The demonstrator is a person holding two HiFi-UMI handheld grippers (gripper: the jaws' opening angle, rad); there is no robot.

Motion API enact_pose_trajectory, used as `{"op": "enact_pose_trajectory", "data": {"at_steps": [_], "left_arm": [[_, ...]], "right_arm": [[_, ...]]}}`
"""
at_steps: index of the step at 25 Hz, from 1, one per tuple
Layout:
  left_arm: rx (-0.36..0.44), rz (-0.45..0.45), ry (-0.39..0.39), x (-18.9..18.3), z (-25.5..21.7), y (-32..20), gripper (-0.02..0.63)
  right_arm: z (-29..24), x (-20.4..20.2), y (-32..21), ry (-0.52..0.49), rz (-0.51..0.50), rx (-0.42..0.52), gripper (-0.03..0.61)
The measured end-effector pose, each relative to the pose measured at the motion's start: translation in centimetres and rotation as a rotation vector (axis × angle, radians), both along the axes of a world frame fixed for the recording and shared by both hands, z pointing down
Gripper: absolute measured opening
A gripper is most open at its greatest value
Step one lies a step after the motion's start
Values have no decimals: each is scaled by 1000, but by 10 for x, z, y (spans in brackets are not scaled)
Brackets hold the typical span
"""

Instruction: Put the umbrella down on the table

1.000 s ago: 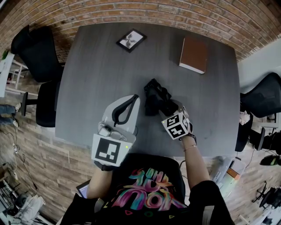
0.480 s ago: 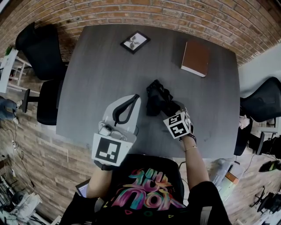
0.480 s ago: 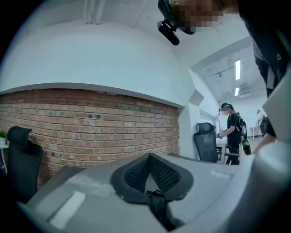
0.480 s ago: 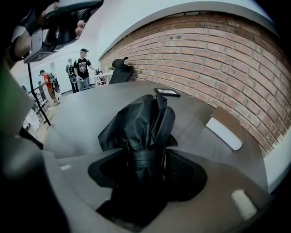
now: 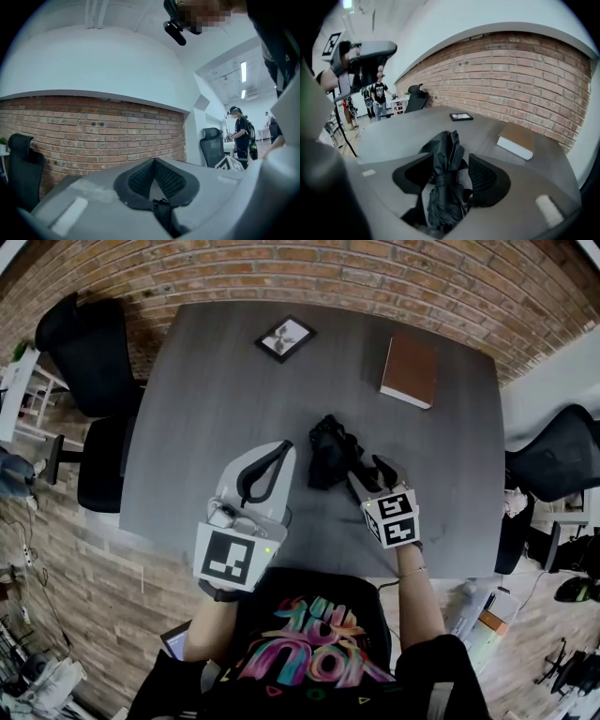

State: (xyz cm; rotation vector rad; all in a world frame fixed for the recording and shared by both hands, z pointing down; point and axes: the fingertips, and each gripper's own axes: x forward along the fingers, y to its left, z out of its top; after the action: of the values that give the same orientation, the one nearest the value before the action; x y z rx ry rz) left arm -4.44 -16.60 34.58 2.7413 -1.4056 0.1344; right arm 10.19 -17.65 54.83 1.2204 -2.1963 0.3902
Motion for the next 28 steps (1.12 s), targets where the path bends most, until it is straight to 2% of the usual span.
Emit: {"op": "enact_pose_trajectory", "data": {"at_steps": [13,19,28], "left_arm": [[17,20,7,0,-8,-6,2],[14,36,5,3,-7,-11,2],[51,91,-9,15,-13,-19,2]], "right_arm": [[-136,30,2,-164,115,299,151],[-178,50,16,-239,187,378,121],[-206,87,34,-279,313,470,42]]}}
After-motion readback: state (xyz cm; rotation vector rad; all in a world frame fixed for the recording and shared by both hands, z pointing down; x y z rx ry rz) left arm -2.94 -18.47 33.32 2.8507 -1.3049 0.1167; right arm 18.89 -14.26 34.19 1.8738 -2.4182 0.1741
